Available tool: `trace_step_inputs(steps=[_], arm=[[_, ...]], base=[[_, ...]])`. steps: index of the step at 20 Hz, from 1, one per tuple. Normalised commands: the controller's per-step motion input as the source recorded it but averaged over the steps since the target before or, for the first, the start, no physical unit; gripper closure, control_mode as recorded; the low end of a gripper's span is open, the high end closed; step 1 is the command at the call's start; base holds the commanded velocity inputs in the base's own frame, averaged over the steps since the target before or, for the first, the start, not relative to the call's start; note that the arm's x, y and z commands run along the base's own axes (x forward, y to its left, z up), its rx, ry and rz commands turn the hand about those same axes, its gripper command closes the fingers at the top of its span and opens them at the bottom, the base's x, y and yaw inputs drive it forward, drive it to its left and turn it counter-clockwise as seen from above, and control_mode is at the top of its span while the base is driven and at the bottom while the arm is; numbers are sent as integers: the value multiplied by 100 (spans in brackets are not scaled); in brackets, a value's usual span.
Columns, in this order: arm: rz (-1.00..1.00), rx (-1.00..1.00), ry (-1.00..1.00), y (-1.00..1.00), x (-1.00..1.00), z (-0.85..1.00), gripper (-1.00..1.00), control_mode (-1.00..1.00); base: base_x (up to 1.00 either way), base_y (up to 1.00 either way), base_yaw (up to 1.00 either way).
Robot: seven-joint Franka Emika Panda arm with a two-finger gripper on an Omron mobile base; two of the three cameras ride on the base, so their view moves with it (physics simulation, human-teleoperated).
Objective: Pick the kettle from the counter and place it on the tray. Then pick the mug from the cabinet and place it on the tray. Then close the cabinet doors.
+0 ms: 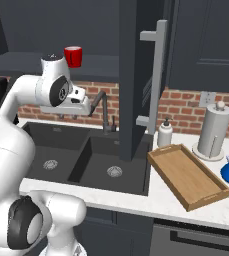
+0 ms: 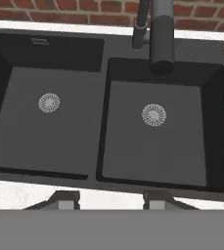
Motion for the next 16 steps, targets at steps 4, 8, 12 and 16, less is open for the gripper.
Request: trace_step_inputs(steps=[4,8,12,16], arm=[[-5,-1,-15,0,-14,3,-100,-100],[-6,-1,-46,0,-51,33,-100,-100],[0,0,-59,1,-48,69,-100,-100],[0,0,-59,2,-27,92,-100,-100]], base=[[0,0,0],[0,0,0],[0,0,0],[0,0,0]])
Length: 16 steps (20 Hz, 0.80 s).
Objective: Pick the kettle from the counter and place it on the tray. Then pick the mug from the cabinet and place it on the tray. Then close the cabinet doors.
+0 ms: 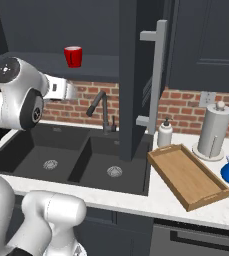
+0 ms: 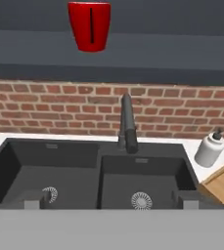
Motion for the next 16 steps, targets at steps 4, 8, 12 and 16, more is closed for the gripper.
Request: trace_step_inputs(steps=[4,8,12,16], arm=[[0,0,-46,8,0,100,-100,-100],[0,4,-28,10,26,96,-100,-100],[0,7,-2,4,33,21,-100,-100],[0,0,0,0,0,0,-100,-100]], base=[[0,0,0],[0,0,0],[0,0,0],[0,0,0]])
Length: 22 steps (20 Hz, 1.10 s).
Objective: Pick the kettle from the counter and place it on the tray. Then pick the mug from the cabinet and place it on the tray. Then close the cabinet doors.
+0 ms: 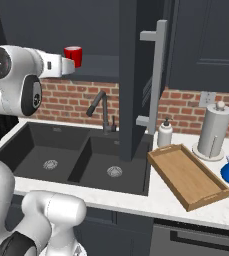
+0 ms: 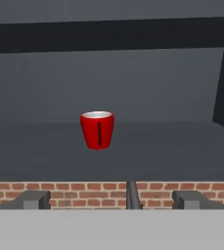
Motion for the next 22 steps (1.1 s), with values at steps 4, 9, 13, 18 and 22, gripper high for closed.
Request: trace_step_inputs(steps=[4,9,13,18,22], arm=[[0,1,0,-6,16,0,-100,-100],[0,0,8,3,51,0,-100,-100],[0,0,9,0,44,0,-100,-100],[0,0,1,10,23,0,-100,-100],[0,0,0,2,4,0,-100,-100]], base=[[0,0,0],[0,0,0],[0,0,0],[0,0,0],[0,0,0]])
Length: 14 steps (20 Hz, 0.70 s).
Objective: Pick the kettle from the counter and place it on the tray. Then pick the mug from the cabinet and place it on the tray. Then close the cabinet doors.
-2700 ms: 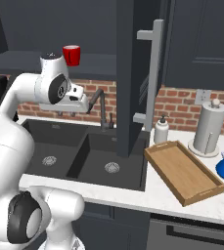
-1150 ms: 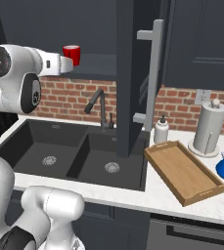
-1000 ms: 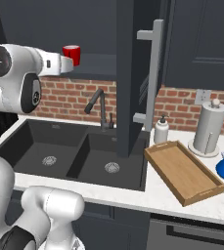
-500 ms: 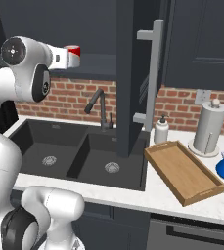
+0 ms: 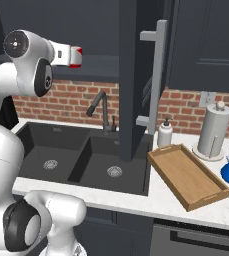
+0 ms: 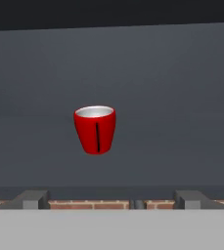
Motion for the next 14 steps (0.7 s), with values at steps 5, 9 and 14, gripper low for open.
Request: trace_step_inputs(steps=[5,9,14], arm=[[0,0,0,0,0,0,-100,-100],[0,2,-1,-1,0,0,-100,-100],[0,0,-15,11,9,1,-100,-100]], base=[[0,0,0],[0,0,0],[0,0,0]])
